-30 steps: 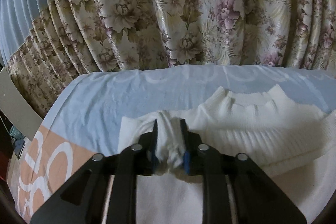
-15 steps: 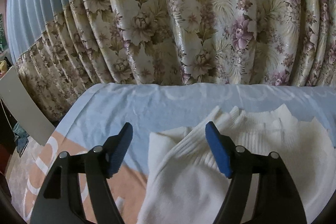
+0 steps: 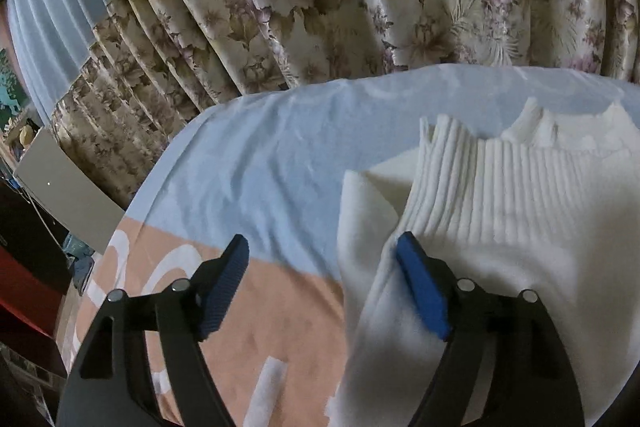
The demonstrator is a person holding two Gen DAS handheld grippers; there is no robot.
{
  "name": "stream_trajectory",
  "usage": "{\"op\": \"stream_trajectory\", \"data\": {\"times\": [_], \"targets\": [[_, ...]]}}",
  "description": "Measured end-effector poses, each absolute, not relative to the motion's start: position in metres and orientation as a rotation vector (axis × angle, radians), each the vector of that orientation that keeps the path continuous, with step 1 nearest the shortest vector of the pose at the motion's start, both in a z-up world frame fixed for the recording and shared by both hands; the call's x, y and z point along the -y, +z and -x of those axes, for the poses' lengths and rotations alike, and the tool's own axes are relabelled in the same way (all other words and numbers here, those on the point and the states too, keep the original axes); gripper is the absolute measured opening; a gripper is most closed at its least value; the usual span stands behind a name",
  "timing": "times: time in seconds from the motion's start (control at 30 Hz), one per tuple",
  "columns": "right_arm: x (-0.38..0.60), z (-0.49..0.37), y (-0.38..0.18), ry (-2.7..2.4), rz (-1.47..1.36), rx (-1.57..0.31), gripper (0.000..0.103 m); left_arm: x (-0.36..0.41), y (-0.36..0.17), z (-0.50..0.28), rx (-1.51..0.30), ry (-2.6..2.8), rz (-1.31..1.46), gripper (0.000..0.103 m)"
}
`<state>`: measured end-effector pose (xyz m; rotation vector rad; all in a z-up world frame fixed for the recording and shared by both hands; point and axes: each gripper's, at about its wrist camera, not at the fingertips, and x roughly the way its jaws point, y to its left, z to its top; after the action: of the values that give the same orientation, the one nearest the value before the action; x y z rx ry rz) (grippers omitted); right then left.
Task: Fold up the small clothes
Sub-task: 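Open both grippers and release the folded hem onto the collar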
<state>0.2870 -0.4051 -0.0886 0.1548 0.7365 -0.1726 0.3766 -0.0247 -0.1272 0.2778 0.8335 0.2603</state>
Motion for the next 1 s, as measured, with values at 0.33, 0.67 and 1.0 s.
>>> {"op": "stream_trajectory", "data": {"times": [0.33, 0.67, 1.0], "targets": [[0.393, -0.283, -0.099, -0.108, -0.162, -0.760, 0.062, 0.032, -0.105, -0.360, -0.763, 0.244, -0.253, 0.080], [0.382, -0.296, -0.122, -0.074, -0.165, -0.833, 0.067, 0.085, -0.091, -0.330, -0.724, 0.107, -0.224, 0.080], [0.388, -0.304, -0.142, -0.026, -0.214, -0.901, 0.083, 0.120, -0.108, -0.306, -0.753, 0.047, -0.204, 0.080]]}}
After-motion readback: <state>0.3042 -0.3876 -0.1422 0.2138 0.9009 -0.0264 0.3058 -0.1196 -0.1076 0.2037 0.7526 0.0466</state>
